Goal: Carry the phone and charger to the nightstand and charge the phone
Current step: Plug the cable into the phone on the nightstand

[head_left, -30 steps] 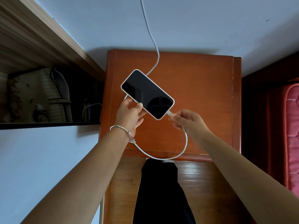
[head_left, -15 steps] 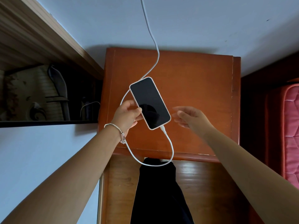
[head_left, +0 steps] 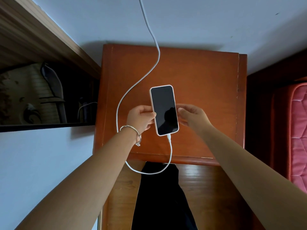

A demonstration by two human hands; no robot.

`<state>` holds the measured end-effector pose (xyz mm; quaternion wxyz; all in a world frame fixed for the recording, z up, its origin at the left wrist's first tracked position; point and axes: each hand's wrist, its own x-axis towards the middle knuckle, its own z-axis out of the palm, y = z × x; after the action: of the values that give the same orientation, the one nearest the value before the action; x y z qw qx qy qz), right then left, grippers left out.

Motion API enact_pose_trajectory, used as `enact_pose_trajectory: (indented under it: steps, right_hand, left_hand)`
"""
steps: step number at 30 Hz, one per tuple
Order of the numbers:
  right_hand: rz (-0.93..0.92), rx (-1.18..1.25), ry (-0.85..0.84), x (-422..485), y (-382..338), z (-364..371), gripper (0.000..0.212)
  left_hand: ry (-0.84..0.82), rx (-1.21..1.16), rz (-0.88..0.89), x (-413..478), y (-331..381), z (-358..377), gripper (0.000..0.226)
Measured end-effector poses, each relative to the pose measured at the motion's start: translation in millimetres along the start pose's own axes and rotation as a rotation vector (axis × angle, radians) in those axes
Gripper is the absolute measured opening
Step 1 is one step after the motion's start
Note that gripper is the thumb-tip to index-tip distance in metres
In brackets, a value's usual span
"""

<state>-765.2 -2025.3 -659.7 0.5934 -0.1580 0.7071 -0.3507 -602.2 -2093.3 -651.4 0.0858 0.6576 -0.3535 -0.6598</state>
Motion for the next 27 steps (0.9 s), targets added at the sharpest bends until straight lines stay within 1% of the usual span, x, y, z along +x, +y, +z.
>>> enact_pose_trajectory:
  steps: [3, 6, 9, 13, 16, 20, 25, 27]
  right_hand:
    - [0.035, 0.023, 0.019, 1, 5, 0, 0.023]
    - [0.065, 0.048, 0.028, 3, 9, 2, 0.021]
    - [0.087, 0.079, 0.040, 7, 9, 3, 0.021]
    - [0.095, 0.093, 0.078, 15, 10, 3, 0.020]
    - [0.121, 0.054, 0.097, 20, 11, 2, 0.019]
    - [0.157, 0.079, 0.112, 25, 14, 0, 0.022]
    - [0.172, 0.068, 0.098, 26, 16, 1, 0.013]
    - [0.179, 0.066, 0.101, 27, 17, 0, 0.014]
  left_hand:
    - [0.050, 0.030, 0.018, 7, -3, 5, 0.023]
    - [0.118, 0.094, 0.047, 16, -8, 8, 0.018]
    - [0.162, 0.173, 0.069, 22, -11, 11, 0.022]
    - [0.205, 0.161, 0.077, 30, -13, 14, 0.018]
    - [0.209, 0.161, 0.072, 34, -13, 16, 0.014]
    - [0.183, 0.142, 0.061, 37, -13, 18, 0.014]
    - [0.184, 0.157, 0.051, 43, -16, 20, 0.017]
    - [0.180, 0.172, 0.050, 46, -18, 20, 0.018]
